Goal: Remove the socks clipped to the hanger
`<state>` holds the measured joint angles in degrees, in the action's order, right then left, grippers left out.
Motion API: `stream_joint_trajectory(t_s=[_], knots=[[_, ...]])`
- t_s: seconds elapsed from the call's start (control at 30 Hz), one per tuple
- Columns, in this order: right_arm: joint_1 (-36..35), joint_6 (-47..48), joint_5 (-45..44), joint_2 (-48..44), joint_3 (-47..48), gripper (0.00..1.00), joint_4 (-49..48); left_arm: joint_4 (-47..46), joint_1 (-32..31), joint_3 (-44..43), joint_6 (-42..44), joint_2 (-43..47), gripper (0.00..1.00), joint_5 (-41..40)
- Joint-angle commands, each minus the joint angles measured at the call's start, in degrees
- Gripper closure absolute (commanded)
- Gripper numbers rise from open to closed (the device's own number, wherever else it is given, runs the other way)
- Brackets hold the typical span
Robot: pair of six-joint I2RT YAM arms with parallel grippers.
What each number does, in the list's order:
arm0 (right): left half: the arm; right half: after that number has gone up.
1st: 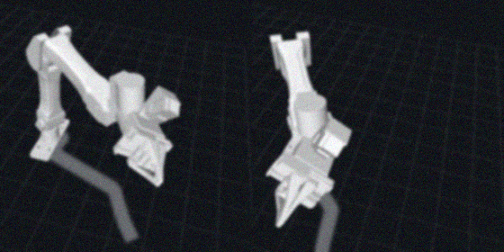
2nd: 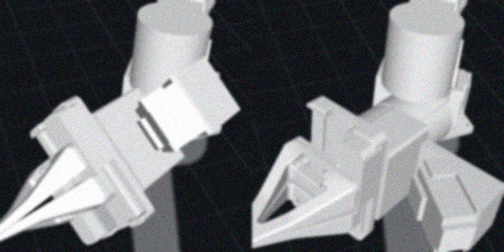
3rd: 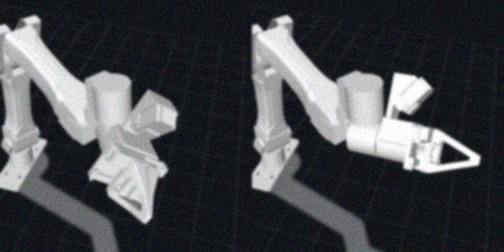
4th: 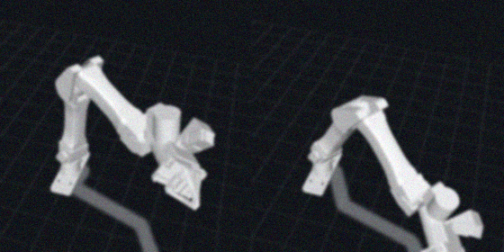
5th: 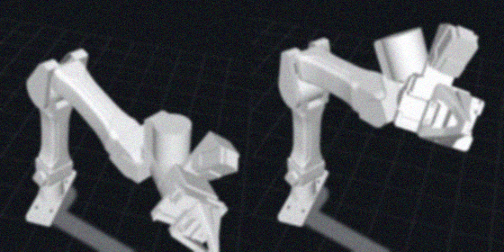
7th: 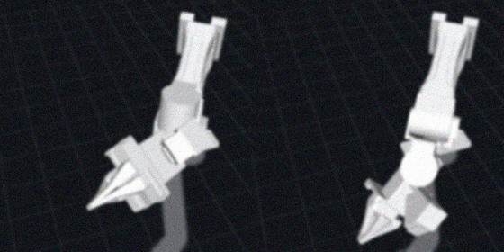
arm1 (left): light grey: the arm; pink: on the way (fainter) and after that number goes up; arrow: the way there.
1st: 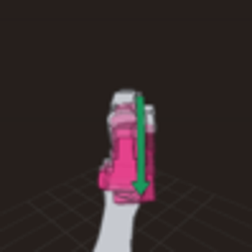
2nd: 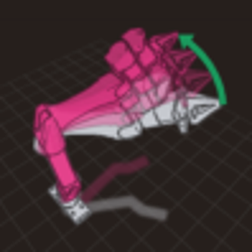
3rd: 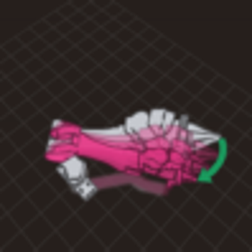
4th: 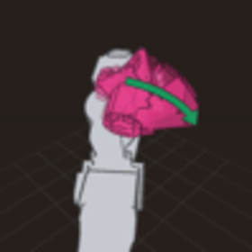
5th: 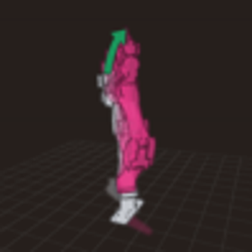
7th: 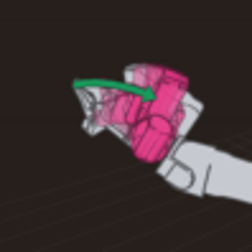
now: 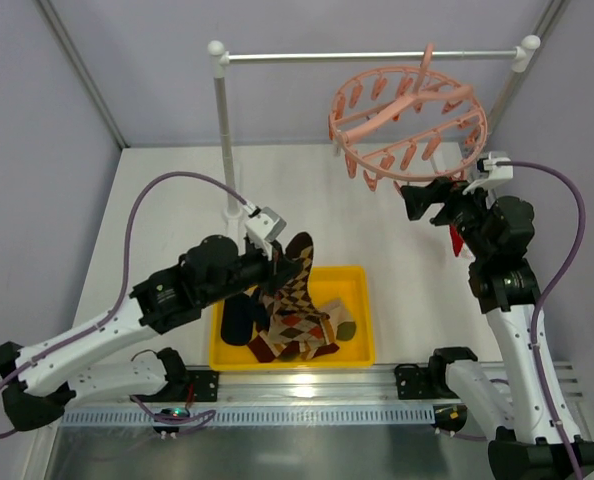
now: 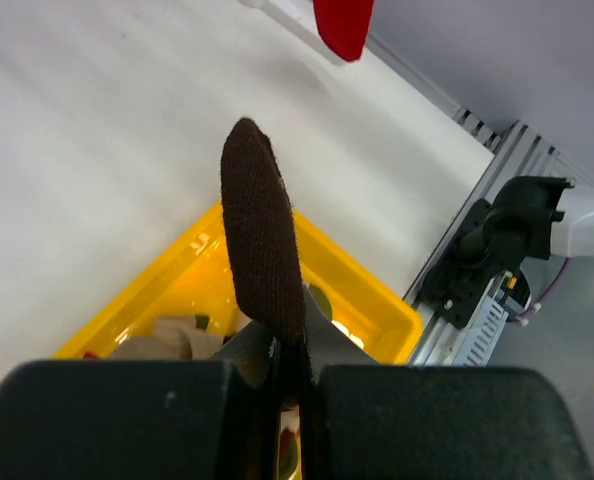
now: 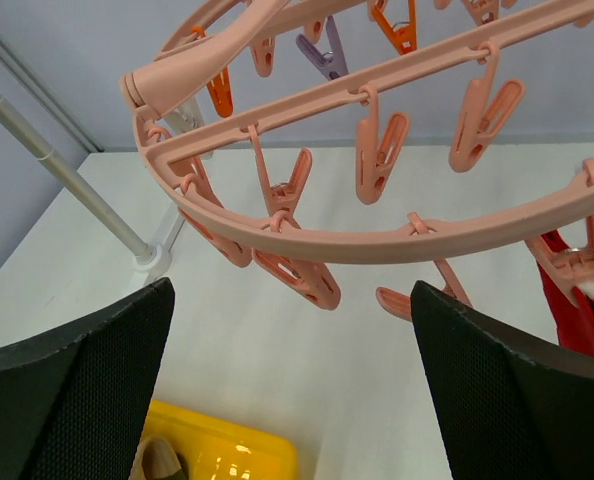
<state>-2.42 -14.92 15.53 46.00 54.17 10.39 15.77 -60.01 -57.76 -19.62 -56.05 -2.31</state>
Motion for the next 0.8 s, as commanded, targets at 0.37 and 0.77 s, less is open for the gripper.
stream_joint_trajectory(t_s=[0.37,0.77], knots=[[-0.13,0.94,-4.71,-10.84,-9.08,0.0,6.91,4.45,-3.53,18.99,-12.28,-0.61,1.0,-10.96],[-0.13,0.5,-8.5,-16.47,-14.27,0.0,8.59,1.44,-14.43,14.17,-15.19,-19.52,0.0,-13.86]])
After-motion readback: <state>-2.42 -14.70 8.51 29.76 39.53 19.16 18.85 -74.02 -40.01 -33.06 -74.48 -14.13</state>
